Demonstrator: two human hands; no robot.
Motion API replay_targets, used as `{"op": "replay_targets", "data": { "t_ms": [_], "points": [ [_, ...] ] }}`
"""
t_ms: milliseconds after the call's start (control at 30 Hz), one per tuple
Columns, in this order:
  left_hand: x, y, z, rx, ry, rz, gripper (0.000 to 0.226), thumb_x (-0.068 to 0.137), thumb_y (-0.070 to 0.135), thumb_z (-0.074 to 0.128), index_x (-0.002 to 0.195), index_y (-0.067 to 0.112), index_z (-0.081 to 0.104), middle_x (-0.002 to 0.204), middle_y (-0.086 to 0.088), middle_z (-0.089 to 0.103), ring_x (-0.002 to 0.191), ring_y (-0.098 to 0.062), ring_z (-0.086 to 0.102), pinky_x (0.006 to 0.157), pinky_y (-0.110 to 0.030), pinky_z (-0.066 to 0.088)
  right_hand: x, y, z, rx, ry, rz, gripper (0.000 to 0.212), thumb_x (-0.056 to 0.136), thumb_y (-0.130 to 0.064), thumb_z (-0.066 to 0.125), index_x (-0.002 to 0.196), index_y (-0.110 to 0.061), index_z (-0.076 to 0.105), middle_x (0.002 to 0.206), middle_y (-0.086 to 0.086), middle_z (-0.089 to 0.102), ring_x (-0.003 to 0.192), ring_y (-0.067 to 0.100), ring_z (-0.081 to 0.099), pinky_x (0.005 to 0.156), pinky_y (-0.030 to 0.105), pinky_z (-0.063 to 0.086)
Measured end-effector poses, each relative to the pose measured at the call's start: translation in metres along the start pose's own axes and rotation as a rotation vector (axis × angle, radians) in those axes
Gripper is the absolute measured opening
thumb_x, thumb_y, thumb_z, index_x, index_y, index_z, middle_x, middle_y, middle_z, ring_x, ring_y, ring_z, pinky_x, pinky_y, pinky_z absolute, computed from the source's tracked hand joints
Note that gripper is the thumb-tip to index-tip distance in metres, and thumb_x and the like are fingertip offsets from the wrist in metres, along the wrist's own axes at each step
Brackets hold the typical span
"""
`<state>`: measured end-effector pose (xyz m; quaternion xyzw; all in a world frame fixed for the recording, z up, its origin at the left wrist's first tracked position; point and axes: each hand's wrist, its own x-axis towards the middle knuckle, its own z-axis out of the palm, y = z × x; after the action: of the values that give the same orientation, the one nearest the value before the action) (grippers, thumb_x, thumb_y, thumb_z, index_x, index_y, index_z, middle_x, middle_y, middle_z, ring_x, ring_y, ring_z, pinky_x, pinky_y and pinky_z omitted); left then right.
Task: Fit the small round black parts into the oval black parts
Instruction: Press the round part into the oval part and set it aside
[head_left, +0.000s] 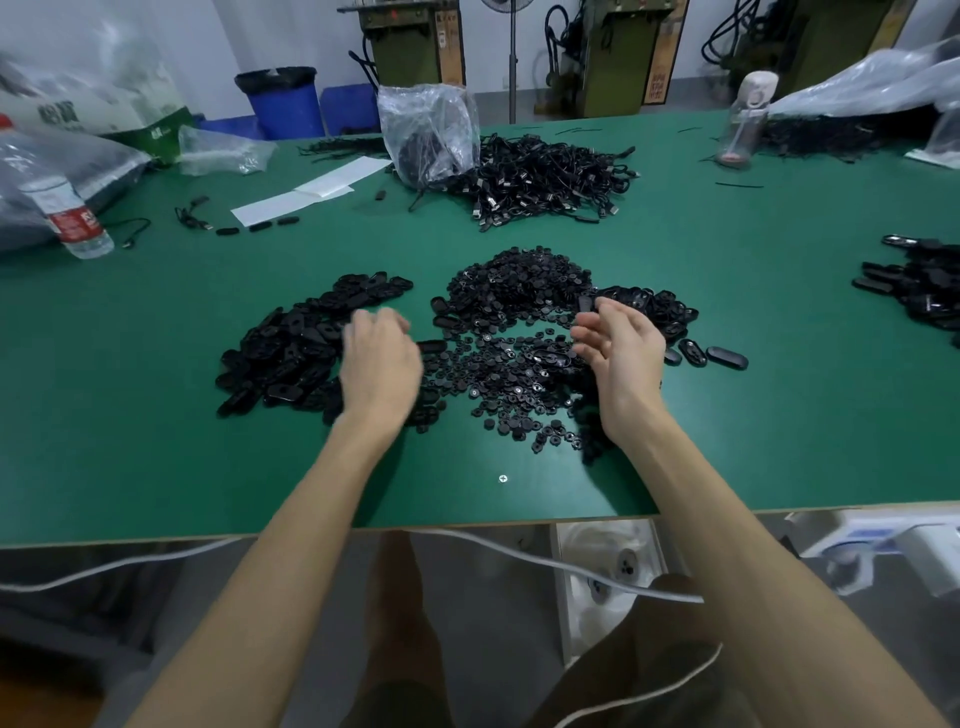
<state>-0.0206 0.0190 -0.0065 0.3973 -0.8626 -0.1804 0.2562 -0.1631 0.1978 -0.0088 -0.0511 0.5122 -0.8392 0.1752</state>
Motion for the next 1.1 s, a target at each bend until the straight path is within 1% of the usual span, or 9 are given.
{"op": "replay_targets", "data": {
  "t_ms": [167,400,600,667,767,833,867,967,1100],
  "points": [
    [0.011,-0.031,-0.018,0.34,-0.053,-0.119,0.038,0.106,0.022,0.056,0.128,-0.009,0.052,0.134,-0.033,0.049,0.126,-0.045,0.045,0.103,-0.05,0.044,-0.001,0.007,-0.007,-0.14,-0.029,-0.016,0.02,0.105,-0.008,0.055,0.118,0.002,0.065,0.081,0.007,0.067,0.064,0.012,0.059,0.06,0.021,0.049],
    [0.011,-0.042,-0.014,0.27,0.003,-0.088,0.024,0.104,0.008,0.058,0.124,-0.005,0.059,0.126,-0.03,0.058,0.118,-0.045,0.053,0.104,-0.053,0.041,-0.003,0.015,-0.006,-0.46,-0.133,-0.132,0.013,0.101,-0.009,0.059,0.113,-0.006,0.065,0.09,0.005,0.07,0.076,0.01,0.065,0.069,0.023,0.053],
    [0.014,-0.042,-0.012,0.235,0.103,-0.085,0.024,0.103,0.001,0.053,0.124,0.0,0.064,0.119,-0.022,0.064,0.116,-0.037,0.055,0.104,-0.05,0.034,-0.006,0.022,-0.001,-1.002,-0.36,-0.319,0.02,0.093,-0.027,0.076,0.111,-0.021,0.073,0.11,-0.003,0.063,0.091,0.003,0.058,0.081,0.012,0.045],
    [0.013,-0.038,-0.012,0.222,0.156,-0.046,0.025,0.105,0.005,0.052,0.126,0.003,0.065,0.121,-0.02,0.063,0.116,-0.035,0.055,0.105,-0.048,0.033,-0.005,0.023,0.002,-1.15,-0.427,-0.327,0.028,0.091,-0.031,0.078,0.117,-0.021,0.074,0.118,-0.001,0.056,0.104,0.01,0.052,0.091,0.019,0.041],
    [0.006,-0.022,-0.011,0.037,0.185,0.073,0.026,0.108,0.009,0.049,0.127,0.005,0.066,0.128,-0.017,0.059,0.111,-0.026,0.059,0.107,-0.035,0.041,-0.006,0.024,0.005,-1.226,-0.473,-0.335,0.028,0.093,-0.028,0.076,0.119,-0.017,0.075,0.12,0.002,0.053,0.116,0.018,0.046,0.101,0.027,0.039],
    [0.003,-0.006,-0.007,-0.214,0.11,0.103,0.024,0.108,0.008,0.049,0.124,0.005,0.068,0.129,-0.014,0.057,0.093,-0.011,0.064,0.089,-0.013,0.05,-0.006,0.024,0.006,-1.205,-0.463,-0.351,0.015,0.093,-0.023,0.076,0.107,-0.017,0.077,0.114,0.001,0.055,0.109,0.017,0.051,0.094,0.025,0.041],
    [0.0,0.001,-0.003,-0.338,0.047,0.113,0.024,0.107,0.007,0.05,0.121,0.007,0.069,0.129,-0.013,0.057,0.084,-0.007,0.067,0.078,-0.009,0.052,-0.006,0.024,0.007,-1.196,-0.455,-0.35,0.008,0.093,-0.021,0.077,0.1,-0.018,0.077,0.112,0.0,0.056,0.104,0.016,0.053,0.091,0.025,0.042],
    [-0.009,0.018,0.015,-0.603,-0.134,0.163,0.023,0.107,0.006,0.053,0.114,0.015,0.073,0.12,-0.008,0.063,0.073,-0.011,0.074,0.058,-0.017,0.051,-0.006,0.024,0.006,-1.167,-0.435,-0.35,0.007,0.092,-0.02,0.077,0.088,-0.022,0.072,0.1,-0.004,0.058,0.089,0.009,0.054,0.082,0.021,0.039],
    [-0.021,0.026,0.033,-0.854,-0.241,0.101,0.028,0.105,0.003,0.055,0.111,0.017,0.078,0.096,-0.009,0.069,0.069,-0.011,0.068,0.051,-0.021,0.046,-0.004,0.024,0.001,-0.985,-0.335,-0.366,0.003,0.094,-0.021,0.075,0.093,-0.018,0.074,0.092,-0.005,0.071,0.085,0.012,0.064,0.077,0.027,0.05]
  ]
}}
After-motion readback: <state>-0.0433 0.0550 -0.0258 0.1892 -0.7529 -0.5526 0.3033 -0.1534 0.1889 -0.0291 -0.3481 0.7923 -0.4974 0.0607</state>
